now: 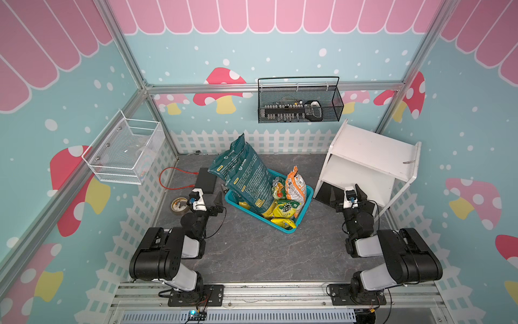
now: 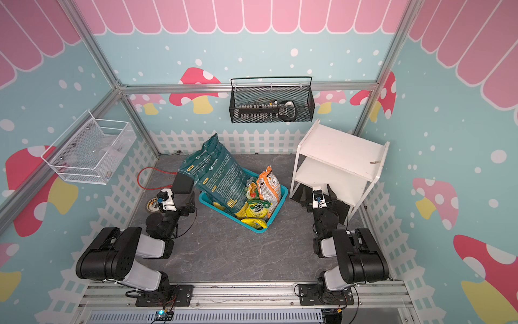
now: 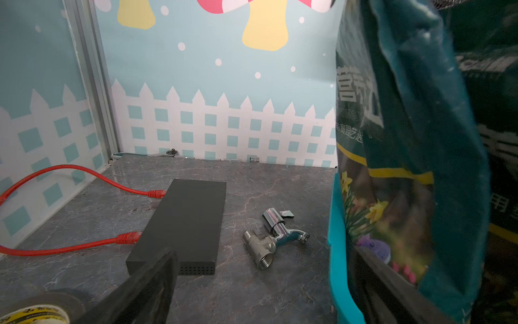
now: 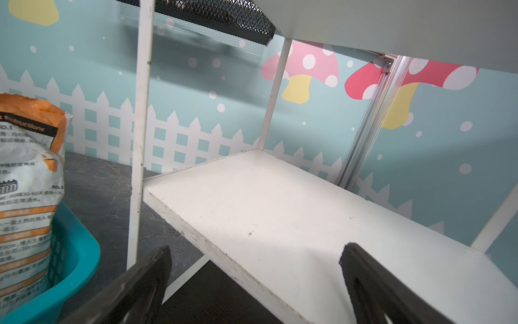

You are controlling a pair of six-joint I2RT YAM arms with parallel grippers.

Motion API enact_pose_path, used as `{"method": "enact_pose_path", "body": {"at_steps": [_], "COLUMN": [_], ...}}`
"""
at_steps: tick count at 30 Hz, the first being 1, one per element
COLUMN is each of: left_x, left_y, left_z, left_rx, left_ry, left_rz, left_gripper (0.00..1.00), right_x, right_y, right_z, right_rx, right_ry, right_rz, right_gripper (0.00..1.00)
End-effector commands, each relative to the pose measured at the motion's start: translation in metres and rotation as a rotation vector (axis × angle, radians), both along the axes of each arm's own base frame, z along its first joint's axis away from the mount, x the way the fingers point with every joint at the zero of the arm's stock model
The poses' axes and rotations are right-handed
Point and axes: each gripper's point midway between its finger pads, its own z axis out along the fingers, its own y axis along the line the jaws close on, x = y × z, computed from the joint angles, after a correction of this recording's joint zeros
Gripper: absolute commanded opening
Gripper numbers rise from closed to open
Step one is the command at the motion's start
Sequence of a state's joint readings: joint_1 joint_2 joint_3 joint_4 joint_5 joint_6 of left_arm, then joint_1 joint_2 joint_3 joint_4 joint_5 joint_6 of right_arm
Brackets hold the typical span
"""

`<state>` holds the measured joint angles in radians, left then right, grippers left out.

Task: Take down the fertilizer bag from the shelf
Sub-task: Reset both arms

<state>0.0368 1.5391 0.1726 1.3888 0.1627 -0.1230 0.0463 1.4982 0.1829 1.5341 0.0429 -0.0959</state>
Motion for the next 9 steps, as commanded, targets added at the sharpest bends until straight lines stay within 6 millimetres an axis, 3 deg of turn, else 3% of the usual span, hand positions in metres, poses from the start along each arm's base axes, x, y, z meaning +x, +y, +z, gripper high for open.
{"method": "enact_pose_path", "body": {"at_steps": [1,9], "left_x": [0.0006,0.0008], "left_y": [0.0013,0.0011], "left_z": [0.0030,0.0033], "left_rx": [0.010,0.011], "left_ry": [-0.006,-0.007], "left_rz": [0.014,0.013], "left_gripper": [0.99,0.99], "right_x": [0.0032,0.0033], "right_y": [-0.0064,-0.0073], "right_z": [-0.0492,-0.0501], "right_rx": [0.052,0.055], "right_ry": [0.188,0.192], "right_rz": [-0.024,-0.028], "right_gripper": [0.99,1.00]}}
